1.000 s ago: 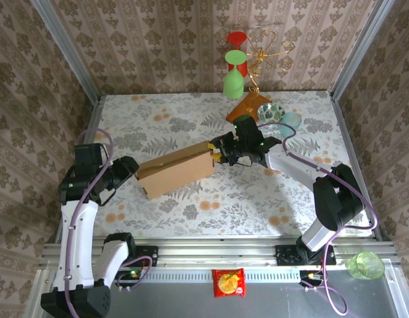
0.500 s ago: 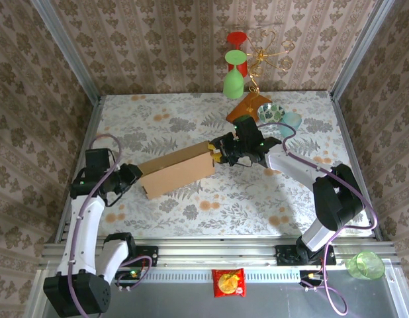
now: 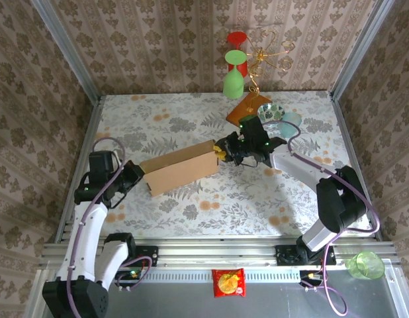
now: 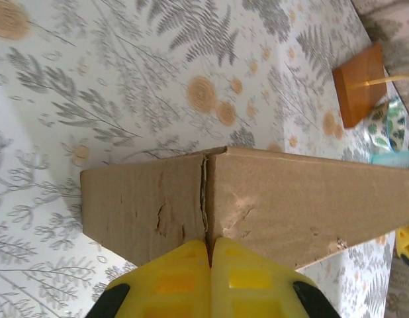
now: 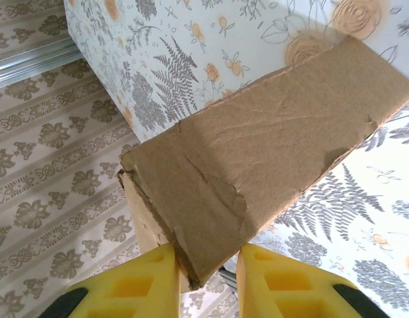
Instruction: Fold the paper box
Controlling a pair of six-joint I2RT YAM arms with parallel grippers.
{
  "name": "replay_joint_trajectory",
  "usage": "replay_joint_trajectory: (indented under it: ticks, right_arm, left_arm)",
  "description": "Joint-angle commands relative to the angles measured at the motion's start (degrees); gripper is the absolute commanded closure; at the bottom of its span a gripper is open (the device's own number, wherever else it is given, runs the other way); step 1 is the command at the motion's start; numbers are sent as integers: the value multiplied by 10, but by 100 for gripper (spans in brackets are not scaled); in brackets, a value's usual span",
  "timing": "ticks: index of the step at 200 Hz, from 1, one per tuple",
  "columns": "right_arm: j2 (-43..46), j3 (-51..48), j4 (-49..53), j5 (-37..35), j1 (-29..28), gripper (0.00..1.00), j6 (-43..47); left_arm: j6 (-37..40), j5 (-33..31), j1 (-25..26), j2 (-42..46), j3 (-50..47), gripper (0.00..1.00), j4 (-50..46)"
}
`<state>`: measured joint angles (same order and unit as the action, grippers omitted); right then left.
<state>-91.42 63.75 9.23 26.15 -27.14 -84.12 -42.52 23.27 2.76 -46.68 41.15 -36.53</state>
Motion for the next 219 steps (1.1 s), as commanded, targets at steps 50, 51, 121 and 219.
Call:
replay_joint_trajectory:
  ticks: [50,51,121,219]
  right_arm:
    - [201,-162,251,-39,61,76,232]
    - [205,-165,257,-40,61,76,233]
    - [403,-183,368,-203,77,22,244]
    - [411,-359,-97,-667,87,0,764]
  left_arm:
    - [-128,-40,205,77,-91,88,18]
    - [-129,-41,209,78,-92,87,16]
    - [-89,-151,267,85,32,0,-108]
    - [272,-585,156,-86,-22,0,275]
